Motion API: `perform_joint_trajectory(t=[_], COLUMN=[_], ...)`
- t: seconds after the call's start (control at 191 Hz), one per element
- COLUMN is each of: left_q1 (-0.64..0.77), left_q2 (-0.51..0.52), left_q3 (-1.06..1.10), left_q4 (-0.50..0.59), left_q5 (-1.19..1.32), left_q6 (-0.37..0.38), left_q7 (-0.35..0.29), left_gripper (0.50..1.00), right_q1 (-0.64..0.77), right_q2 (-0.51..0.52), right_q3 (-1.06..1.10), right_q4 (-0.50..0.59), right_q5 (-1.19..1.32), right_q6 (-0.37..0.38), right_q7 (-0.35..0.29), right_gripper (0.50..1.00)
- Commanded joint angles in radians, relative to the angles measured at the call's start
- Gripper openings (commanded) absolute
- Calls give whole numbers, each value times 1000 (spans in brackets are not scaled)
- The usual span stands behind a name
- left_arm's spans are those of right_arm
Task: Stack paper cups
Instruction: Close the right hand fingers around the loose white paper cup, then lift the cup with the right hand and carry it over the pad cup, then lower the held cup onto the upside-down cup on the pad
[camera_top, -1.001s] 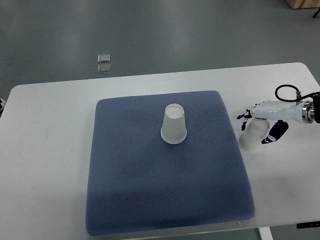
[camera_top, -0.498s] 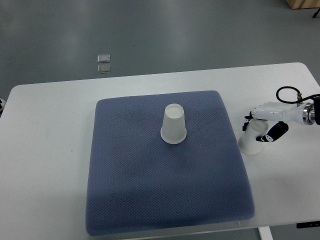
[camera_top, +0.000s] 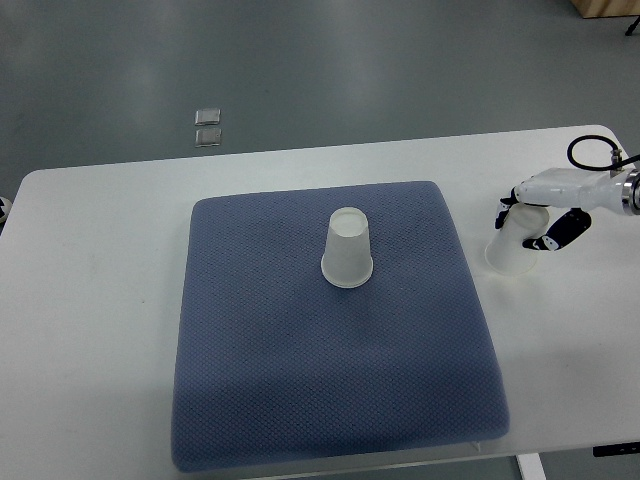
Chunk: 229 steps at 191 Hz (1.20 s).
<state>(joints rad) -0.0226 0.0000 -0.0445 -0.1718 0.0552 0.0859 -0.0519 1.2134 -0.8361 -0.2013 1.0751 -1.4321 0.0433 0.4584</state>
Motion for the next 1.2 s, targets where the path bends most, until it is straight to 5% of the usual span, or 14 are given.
perform_joint_trajectory(t=[0.0,0.472,0.734,1.195], left_q1=[0,1,0,1], left_q2=[0,0,0,0], left_q3=[0,0,0,0], left_q4=[0,0,0,0], left_q5=[0,0,0,0], left_q6=[0,0,0,0], left_q7=[0,0,0,0], left_gripper=[1000,1000,1000,1000], right_q1=[72,385,374,357], right_q2=[-4,157,290,358], right_q3=[3,11,11,13], right_q4=[13,68,63,20], right_q5=[1,97,125,127], right_q6=[33,256,262,247], right_q7=[9,82,83,82], right_gripper=[541,543,545,547])
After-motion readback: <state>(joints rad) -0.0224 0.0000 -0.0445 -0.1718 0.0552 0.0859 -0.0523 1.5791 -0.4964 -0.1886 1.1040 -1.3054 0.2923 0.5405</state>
